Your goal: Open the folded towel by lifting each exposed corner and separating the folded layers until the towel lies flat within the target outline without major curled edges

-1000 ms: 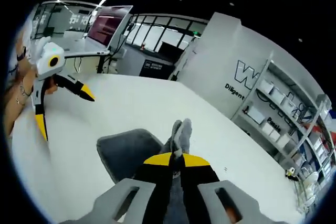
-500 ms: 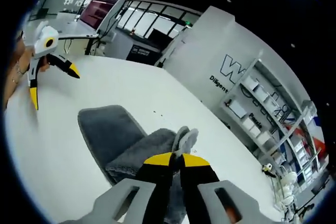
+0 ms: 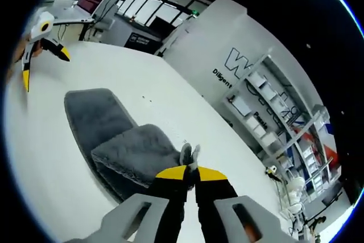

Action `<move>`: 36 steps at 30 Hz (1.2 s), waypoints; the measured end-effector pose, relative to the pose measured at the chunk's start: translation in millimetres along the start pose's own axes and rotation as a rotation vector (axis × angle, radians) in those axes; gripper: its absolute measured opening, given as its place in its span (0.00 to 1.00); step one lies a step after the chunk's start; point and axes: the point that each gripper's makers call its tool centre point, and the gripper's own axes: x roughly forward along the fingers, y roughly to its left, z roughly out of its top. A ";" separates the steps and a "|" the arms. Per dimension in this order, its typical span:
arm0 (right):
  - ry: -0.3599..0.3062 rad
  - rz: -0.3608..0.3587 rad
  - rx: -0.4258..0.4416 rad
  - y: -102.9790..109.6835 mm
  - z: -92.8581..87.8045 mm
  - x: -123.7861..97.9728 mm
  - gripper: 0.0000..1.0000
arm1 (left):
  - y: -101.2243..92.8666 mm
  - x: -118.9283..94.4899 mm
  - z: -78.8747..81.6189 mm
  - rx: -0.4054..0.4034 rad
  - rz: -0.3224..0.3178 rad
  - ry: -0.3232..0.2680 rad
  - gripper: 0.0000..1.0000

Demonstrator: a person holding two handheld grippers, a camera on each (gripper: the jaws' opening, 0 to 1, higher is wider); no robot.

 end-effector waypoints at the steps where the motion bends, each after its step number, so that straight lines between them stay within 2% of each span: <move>1: 0.008 -0.010 0.001 -4.8 -4.5 -0.8 0.01 | 0.5 0.0 -0.1 0.000 0.001 0.001 1.00; 13: 0.061 -0.134 0.043 -67.0 -41.3 -14.1 0.01 | 0.1 1.5 -2.9 0.005 0.004 0.007 1.00; 21: 0.131 -0.213 0.027 -105.9 -63.5 -16.7 0.01 | 0.8 1.3 -4.8 0.004 0.005 0.011 1.00; 30: 0.244 -0.321 -0.010 -148.3 -103.3 -23.2 0.01 | 3.9 1.7 -4.6 0.004 0.005 0.014 1.00; 36: 0.280 -0.368 -0.005 -166.0 -124.4 -23.4 0.01 | 5.5 0.9 -5.3 0.003 0.012 0.017 1.00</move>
